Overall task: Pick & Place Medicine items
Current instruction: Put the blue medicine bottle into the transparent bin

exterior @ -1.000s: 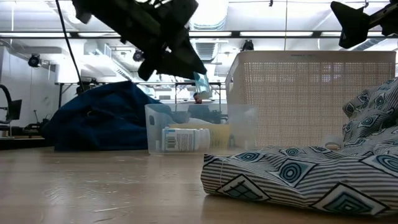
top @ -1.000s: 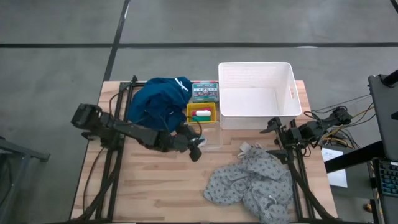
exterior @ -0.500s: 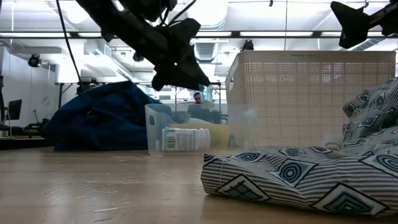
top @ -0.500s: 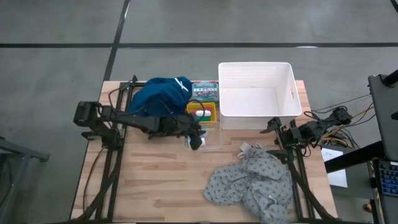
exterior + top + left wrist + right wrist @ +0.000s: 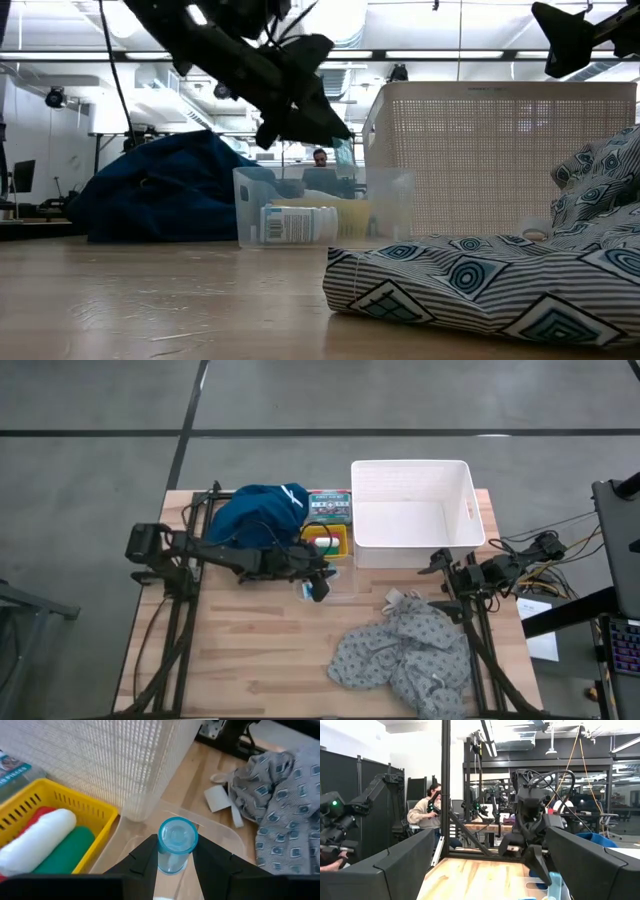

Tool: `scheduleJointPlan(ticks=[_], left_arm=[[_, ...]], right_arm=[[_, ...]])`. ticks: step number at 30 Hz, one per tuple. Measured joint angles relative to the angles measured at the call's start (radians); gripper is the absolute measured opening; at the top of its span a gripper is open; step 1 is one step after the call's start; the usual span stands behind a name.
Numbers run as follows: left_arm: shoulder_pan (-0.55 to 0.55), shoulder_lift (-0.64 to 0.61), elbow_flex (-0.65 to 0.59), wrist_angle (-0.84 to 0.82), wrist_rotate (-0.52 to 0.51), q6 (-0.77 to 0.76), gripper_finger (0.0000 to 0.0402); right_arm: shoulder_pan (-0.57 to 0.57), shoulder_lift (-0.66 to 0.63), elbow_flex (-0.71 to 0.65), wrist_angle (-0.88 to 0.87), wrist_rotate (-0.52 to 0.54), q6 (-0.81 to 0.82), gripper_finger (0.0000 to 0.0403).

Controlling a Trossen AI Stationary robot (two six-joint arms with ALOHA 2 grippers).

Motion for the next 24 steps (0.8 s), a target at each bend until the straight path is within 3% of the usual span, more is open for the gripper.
scheduleJointPlan(ticks=[11,24], left_arm=[[0.008,0.103,0.098,-0.088,0.0,0.052,0.0118],[0.014,0.158,0.101,-0.116,0.0,0.048,0.0118]], right_arm=[[0.0,0.0,0.0,0.0,0.0,0.0,0.038],[0.0,0.0,0.0,0.0,0.0,0.0,0.038]])
